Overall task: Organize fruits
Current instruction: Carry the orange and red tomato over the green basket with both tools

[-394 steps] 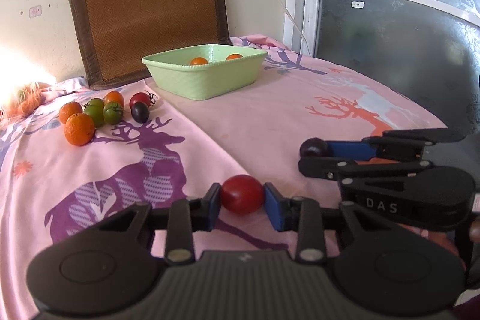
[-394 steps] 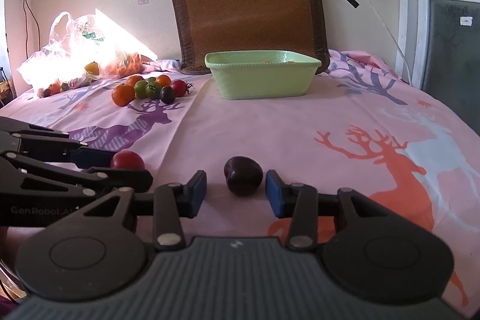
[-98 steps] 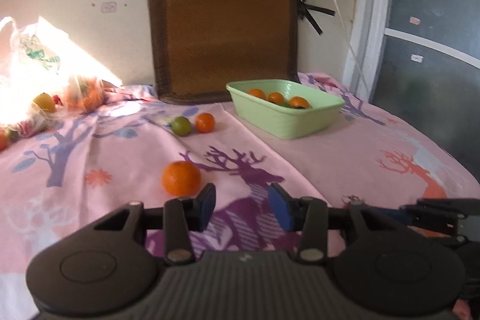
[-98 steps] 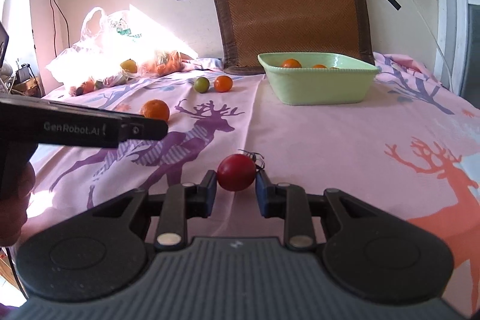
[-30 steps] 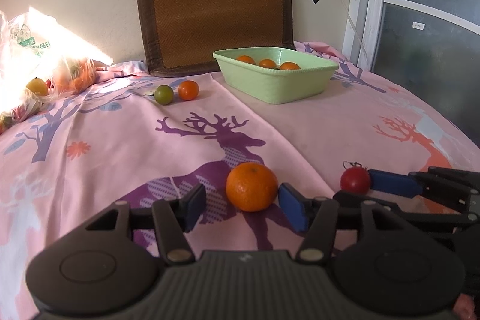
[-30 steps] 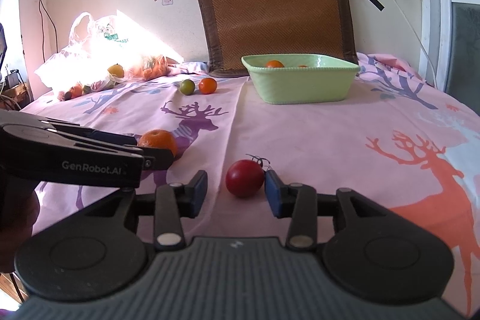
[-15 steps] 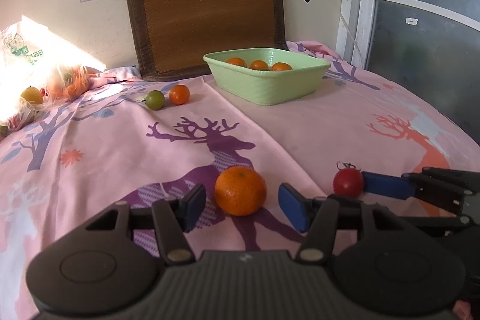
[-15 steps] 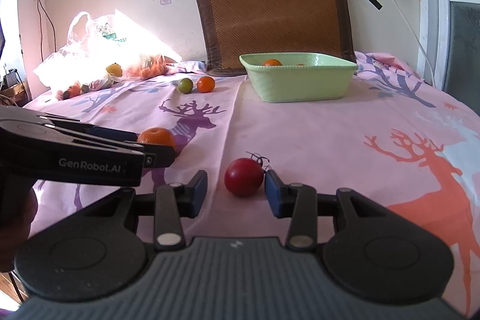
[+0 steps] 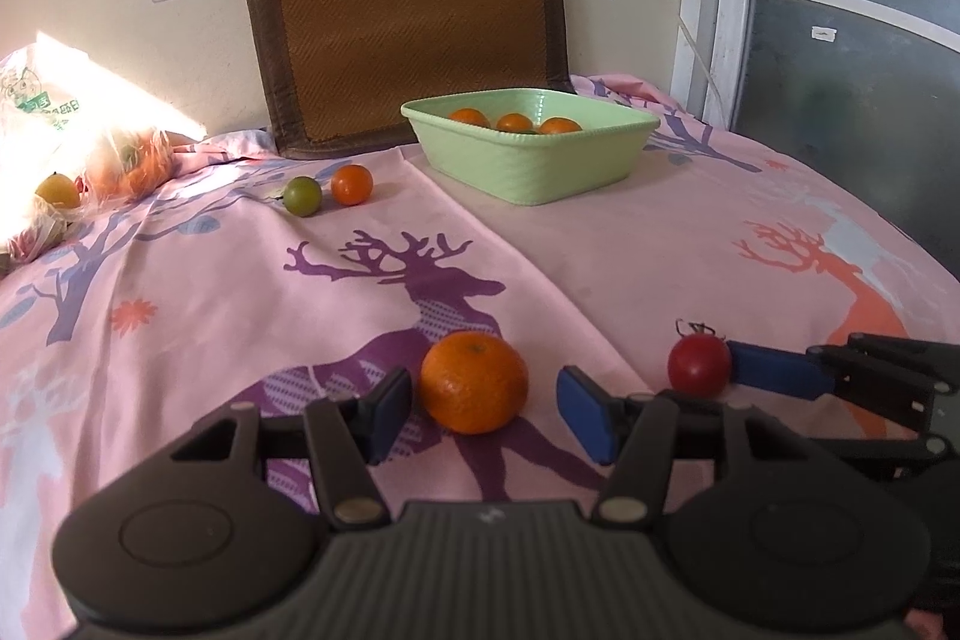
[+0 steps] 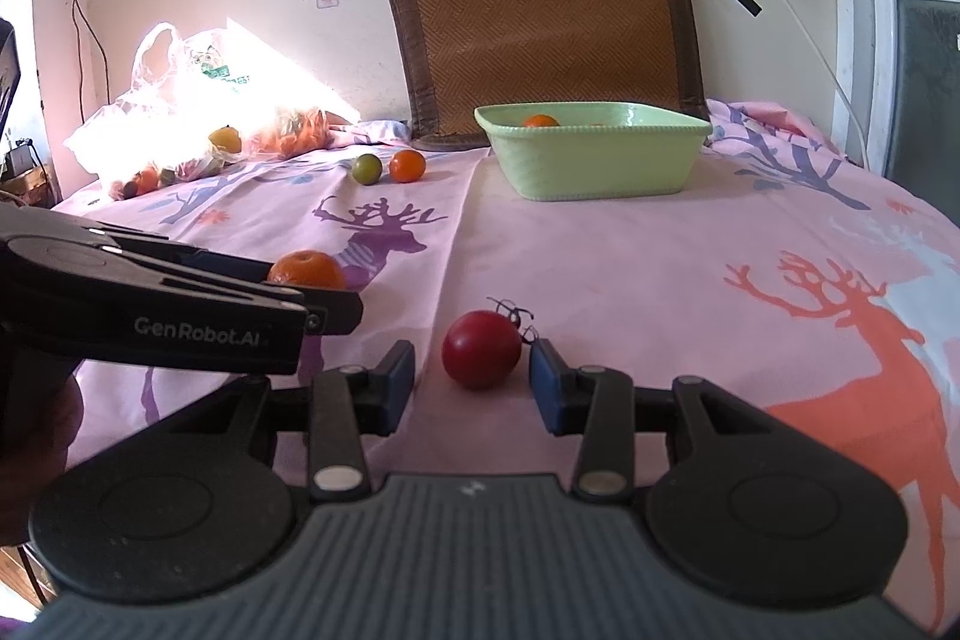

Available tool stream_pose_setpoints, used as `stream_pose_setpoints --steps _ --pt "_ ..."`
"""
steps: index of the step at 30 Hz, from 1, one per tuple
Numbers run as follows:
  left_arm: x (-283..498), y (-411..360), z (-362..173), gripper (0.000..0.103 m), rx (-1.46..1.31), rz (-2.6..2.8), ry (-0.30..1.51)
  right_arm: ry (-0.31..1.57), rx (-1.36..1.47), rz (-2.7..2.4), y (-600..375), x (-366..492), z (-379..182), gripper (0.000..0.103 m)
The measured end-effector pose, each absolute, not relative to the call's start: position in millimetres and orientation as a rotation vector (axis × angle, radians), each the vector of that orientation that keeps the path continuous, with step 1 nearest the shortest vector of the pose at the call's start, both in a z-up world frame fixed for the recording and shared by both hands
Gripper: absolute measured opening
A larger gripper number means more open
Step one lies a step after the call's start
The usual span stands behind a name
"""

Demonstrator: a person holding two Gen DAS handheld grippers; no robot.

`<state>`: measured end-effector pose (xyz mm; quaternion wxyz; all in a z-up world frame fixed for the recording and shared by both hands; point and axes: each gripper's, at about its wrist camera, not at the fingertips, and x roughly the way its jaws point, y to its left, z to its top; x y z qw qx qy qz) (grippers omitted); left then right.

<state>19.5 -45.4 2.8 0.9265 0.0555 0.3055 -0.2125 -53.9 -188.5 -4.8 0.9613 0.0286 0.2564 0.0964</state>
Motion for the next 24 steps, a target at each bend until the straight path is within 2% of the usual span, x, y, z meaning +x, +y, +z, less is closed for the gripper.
stream_pose_setpoints --steps 15,17,24 --pt "21.4 -46.6 5.8 0.053 0.133 -0.433 0.607 0.494 0.060 0.189 -188.6 -59.3 -5.6 0.045" --pt "20.6 -48.2 4.0 0.047 0.146 -0.436 0.605 0.492 0.065 0.185 -189.8 -58.8 -5.9 0.045" --pt "15.8 -47.4 2.0 0.039 0.166 -0.443 0.585 0.489 0.067 0.181 -189.7 -58.9 -6.5 0.045"
